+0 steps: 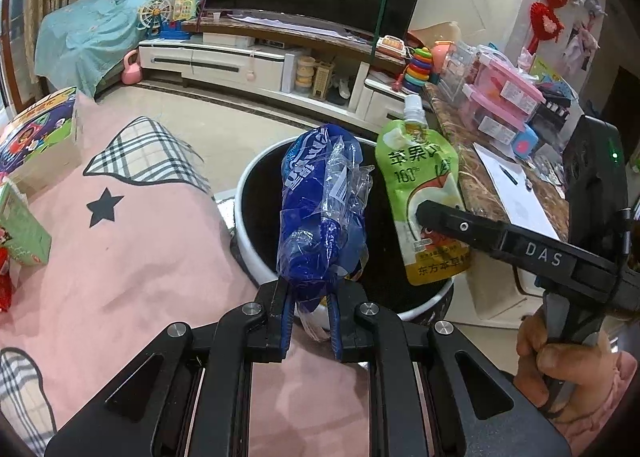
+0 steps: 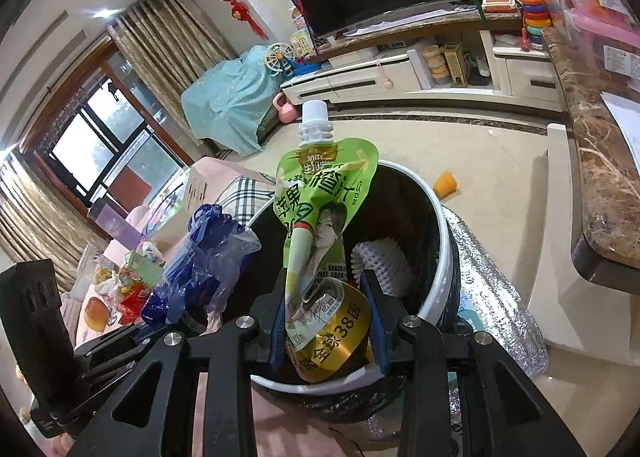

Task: Collect trash
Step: 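Carry the blue bag over the bin and open the left tool while the right tool drops the pouch, then move both open tools back over the table toward the tissue box and milk carton, then grasp the red-white tissue box with the left tool while the right tool grasps the green milk carton, then carry the tissue box into the bin and open the left tool while the right tool drops the carton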

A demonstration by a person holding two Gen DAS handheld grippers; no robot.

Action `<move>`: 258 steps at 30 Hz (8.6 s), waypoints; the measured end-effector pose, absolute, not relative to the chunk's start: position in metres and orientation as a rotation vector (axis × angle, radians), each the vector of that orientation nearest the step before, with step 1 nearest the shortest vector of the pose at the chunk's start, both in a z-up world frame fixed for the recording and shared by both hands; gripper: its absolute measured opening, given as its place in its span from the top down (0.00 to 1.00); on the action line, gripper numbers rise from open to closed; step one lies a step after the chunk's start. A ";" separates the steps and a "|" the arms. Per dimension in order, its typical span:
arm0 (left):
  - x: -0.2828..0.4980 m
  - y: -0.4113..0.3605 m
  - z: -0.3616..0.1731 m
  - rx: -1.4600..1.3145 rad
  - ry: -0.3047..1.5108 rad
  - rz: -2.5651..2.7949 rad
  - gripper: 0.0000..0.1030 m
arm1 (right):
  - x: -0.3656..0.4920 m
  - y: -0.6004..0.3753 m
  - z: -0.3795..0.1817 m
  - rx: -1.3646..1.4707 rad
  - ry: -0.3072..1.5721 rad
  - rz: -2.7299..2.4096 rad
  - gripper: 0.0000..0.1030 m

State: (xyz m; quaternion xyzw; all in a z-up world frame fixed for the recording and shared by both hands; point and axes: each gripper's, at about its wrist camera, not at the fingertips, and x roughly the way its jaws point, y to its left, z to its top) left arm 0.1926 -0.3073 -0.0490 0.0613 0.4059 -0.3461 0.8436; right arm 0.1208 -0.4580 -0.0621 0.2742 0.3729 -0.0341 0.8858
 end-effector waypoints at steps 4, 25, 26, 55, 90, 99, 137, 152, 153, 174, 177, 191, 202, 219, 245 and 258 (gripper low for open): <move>0.194 -0.313 -0.051 0.145 0.859 -0.736 0.87 | 0.125 -0.461 -0.068 0.570 0.792 -0.070 0.67; 0.191 -0.278 -0.061 0.071 0.890 -0.669 0.48 | 0.125 -0.460 -0.068 0.572 0.784 -0.077 0.40; 0.190 -0.274 -0.063 0.065 0.891 -0.660 0.46 | 0.124 -0.458 -0.067 0.570 0.780 -0.076 0.37; 0.174 -0.083 -0.086 -0.132 0.881 -0.336 0.36 | 0.142 -0.316 -0.069 0.502 0.805 0.155 0.20; 0.264 0.013 -0.094 -0.200 0.901 -0.089 0.36 | 0.232 -0.235 -0.098 0.390 0.883 0.283 0.20; 0.287 0.011 -0.095 -0.201 0.895 -0.101 0.36 | 0.262 -0.223 -0.102 0.368 0.902 0.317 0.20; 0.203 0.023 -0.085 -0.325 0.854 -0.245 0.45 | 0.228 -0.219 -0.083 0.348 0.863 0.317 0.42; 0.168 0.034 -0.084 -0.336 0.845 -0.288 0.45 | 0.167 -0.239 -0.073 0.400 0.836 0.262 0.46; 0.167 0.033 -0.084 -0.330 0.846 -0.284 0.45 | 0.165 -0.241 -0.073 0.404 0.839 0.258 0.46; 0.160 0.002 -0.096 -0.164 0.878 -0.234 0.32 | 0.169 -0.222 -0.085 0.286 0.909 0.296 0.29; 0.162 -0.003 -0.095 -0.133 0.870 -0.211 0.32 | 0.179 -0.215 -0.090 0.256 0.944 0.301 0.29; 0.150 0.005 -0.081 -0.154 0.804 -0.234 0.47 | 0.162 -0.222 -0.091 0.233 0.946 0.255 0.51; 0.132 -0.042 -0.055 -0.104 0.746 -0.369 0.47 | 0.132 -0.262 -0.073 0.331 0.884 0.204 0.51; 0.133 -0.149 -0.044 -0.003 0.747 -0.572 0.47 | 0.102 -0.334 -0.056 0.404 0.812 0.078 0.51; 0.156 -0.246 -0.039 0.091 0.771 -0.699 0.47 | 0.104 -0.415 -0.050 0.468 0.775 -0.052 0.51; 0.171 -0.271 -0.040 0.112 0.789 -0.714 0.47 | 0.115 -0.434 -0.055 0.489 0.779 -0.077 0.51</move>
